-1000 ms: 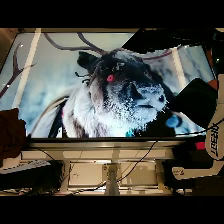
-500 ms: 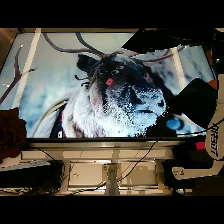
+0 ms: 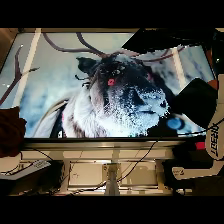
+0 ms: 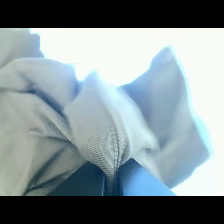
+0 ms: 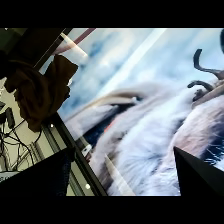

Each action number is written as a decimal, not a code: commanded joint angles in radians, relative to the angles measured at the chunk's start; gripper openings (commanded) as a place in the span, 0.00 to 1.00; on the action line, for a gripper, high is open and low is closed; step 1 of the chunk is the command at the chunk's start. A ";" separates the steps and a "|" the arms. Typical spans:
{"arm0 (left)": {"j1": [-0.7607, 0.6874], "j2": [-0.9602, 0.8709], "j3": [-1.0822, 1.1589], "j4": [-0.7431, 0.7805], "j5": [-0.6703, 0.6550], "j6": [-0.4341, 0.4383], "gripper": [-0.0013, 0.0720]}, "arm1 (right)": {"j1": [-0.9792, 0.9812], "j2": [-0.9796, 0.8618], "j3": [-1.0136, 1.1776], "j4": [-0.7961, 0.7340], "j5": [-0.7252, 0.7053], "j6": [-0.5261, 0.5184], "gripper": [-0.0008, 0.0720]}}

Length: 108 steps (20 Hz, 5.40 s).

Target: Fold the clothes and pants, and hang the long-sleeved shirts on hangers.

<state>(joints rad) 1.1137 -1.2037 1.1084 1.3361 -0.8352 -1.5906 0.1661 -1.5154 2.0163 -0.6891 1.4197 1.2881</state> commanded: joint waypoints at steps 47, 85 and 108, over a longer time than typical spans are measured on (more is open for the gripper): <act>-1.246 0.167 0.050 -0.352 -0.084 0.342 0.98 | -0.135 0.048 -0.125 0.326 0.414 -0.293 0.97; -0.776 -0.274 -0.092 -0.396 0.129 0.063 0.98 | 0.233 0.043 -0.126 -0.299 -0.074 -0.156 0.88; -0.838 -0.107 -0.088 -0.571 0.248 0.421 0.05 | 0.232 -0.006 -0.587 -0.572 -0.195 -0.018 0.87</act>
<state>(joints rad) 0.2729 -1.4174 1.0191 0.7547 -0.5762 -1.2476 0.3988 -1.5166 1.5127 -1.2388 1.2953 1.2022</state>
